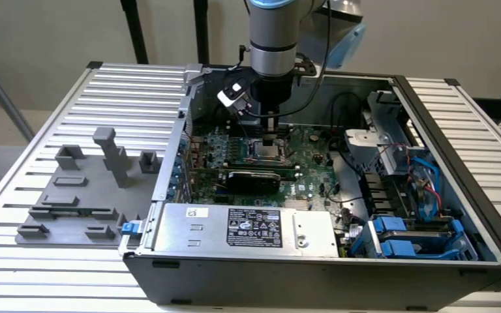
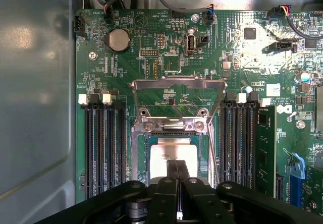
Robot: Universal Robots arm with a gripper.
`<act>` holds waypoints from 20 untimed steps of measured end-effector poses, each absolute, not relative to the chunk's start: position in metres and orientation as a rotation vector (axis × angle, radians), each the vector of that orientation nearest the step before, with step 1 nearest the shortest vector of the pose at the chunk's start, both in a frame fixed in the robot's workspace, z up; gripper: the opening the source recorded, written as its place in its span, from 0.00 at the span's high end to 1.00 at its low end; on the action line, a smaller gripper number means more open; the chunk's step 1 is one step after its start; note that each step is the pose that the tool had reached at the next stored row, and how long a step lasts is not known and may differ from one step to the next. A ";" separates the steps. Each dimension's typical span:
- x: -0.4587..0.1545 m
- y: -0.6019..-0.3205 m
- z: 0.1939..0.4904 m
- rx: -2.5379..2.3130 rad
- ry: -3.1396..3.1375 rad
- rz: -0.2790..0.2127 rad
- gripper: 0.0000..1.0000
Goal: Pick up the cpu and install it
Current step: 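Close the cpu cover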
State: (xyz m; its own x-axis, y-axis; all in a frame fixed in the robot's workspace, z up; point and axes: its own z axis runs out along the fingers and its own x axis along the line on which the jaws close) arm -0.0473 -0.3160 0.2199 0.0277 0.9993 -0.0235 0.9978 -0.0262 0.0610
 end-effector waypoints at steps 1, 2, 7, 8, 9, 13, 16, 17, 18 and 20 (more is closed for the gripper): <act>-0.047 -0.316 0.220 2.208 2.149 0.040 0.89; -0.047 -0.316 0.220 2.208 2.149 0.040 0.89; -0.044 -0.317 0.220 2.208 2.150 0.038 0.89; -0.041 -0.318 0.221 2.208 2.150 0.038 0.89; -0.037 -0.318 0.221 2.209 2.150 0.038 0.89; -0.022 -0.320 0.234 2.215 2.155 0.037 0.89; -0.010 -0.322 0.247 2.218 2.159 0.035 0.89; -0.006 -0.323 0.252 2.219 2.160 0.034 0.89; -0.002 -0.323 0.257 2.220 2.161 0.034 0.89; 0.007 -0.324 0.265 2.223 2.163 0.033 0.89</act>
State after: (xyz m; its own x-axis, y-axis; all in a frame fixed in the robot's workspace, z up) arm 0.0068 -0.3239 0.2653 0.0275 0.9995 -0.0124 0.9987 -0.0269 0.0430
